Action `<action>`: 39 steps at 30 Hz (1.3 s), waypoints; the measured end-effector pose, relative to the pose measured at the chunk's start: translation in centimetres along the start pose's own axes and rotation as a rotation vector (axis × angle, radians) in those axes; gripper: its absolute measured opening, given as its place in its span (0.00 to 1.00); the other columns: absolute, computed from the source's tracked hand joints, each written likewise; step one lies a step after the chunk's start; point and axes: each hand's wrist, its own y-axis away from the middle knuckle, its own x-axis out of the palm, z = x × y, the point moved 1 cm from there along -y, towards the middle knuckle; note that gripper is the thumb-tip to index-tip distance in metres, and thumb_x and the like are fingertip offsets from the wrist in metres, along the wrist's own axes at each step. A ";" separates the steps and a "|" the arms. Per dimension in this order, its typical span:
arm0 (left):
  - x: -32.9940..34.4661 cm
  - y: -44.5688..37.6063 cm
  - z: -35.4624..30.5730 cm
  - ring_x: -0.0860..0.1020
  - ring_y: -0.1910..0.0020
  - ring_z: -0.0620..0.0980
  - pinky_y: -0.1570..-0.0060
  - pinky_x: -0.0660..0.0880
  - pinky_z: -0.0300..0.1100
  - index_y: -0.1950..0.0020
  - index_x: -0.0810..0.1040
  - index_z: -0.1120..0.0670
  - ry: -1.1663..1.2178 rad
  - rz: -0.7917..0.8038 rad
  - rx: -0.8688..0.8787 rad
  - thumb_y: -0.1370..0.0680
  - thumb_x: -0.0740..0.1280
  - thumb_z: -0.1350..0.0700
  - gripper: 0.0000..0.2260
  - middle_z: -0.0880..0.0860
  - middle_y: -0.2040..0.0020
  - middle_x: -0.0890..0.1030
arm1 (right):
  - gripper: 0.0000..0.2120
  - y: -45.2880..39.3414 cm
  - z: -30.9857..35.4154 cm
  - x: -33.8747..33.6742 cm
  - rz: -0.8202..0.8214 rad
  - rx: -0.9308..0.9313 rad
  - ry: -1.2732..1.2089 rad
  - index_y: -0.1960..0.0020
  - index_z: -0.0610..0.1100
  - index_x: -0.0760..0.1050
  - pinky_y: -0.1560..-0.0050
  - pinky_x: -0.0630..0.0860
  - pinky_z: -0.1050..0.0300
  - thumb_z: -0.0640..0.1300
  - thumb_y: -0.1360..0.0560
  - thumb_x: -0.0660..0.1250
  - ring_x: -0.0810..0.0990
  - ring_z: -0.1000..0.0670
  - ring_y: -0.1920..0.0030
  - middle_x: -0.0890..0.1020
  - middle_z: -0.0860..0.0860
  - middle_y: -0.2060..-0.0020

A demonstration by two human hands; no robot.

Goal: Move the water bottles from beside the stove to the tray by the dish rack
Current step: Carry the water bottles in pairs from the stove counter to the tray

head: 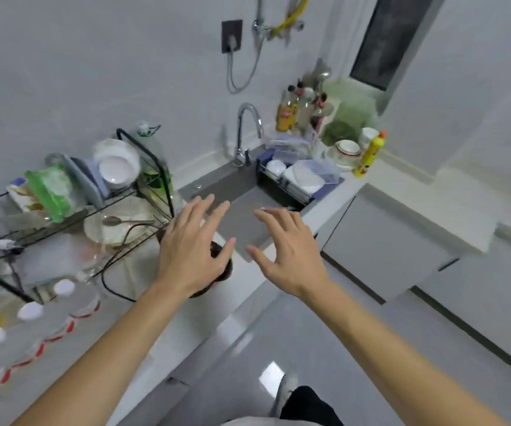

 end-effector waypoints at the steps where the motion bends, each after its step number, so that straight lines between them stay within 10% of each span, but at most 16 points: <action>1: 1.1 -1.1 -2.4 0.62 0.19 0.54 0.26 0.67 0.58 0.19 0.64 0.45 0.014 0.022 0.044 0.20 0.62 0.38 0.31 0.50 0.19 0.66 | 0.31 1.4 -2.4 -1.1 -0.023 0.055 0.001 0.22 0.52 0.66 0.32 0.72 0.47 0.66 0.20 0.60 0.69 0.47 0.30 0.71 0.52 0.28; 15: 17.9 -14.7 -48.8 0.63 0.20 0.55 0.25 0.68 0.57 0.18 0.64 0.44 0.262 0.208 0.623 0.21 0.61 0.37 0.31 0.51 0.20 0.67 | 0.31 22.2 -39.4 -20.0 -0.215 0.745 0.173 0.22 0.52 0.67 0.33 0.72 0.47 0.66 0.20 0.58 0.68 0.48 0.28 0.71 0.53 0.29; 39: 37.7 -24.1 -109.9 0.63 0.20 0.53 0.24 0.65 0.52 0.18 0.64 0.47 0.484 0.377 1.372 0.20 0.57 0.36 0.32 0.51 0.20 0.68 | 0.31 46.7 -77.6 -41.7 -0.555 1.445 0.424 0.22 0.52 0.67 0.31 0.72 0.45 0.65 0.20 0.61 0.67 0.49 0.27 0.71 0.53 0.27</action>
